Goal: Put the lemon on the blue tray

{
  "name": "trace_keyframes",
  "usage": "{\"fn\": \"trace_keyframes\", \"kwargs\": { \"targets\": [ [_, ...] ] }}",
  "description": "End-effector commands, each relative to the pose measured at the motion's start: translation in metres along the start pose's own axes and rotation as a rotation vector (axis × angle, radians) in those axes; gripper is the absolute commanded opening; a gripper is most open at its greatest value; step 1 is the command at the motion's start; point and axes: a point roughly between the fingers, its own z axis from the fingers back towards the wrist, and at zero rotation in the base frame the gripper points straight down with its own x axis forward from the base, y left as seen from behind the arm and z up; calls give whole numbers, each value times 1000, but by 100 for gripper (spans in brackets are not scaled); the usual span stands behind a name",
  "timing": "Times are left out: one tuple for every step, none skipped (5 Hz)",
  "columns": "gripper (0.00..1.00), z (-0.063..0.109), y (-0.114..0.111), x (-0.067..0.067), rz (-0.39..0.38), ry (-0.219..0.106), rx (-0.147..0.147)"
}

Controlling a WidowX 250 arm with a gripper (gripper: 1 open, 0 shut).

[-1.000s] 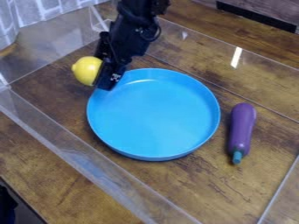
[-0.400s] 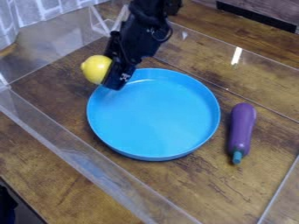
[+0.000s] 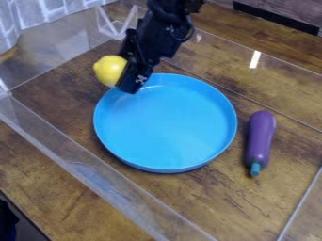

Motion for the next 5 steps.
{"fn": "trace_keyframes", "kwargs": {
  "targets": [
    [0,24,4,2,0,-40,58],
    [0,25,2,7,-18,-43,65],
    [0,25,-1,13,-34,-46,71],
    [0,25,-6,22,-58,-60,76],
    [0,22,-11,32,-74,-76,80]
  ]
}}
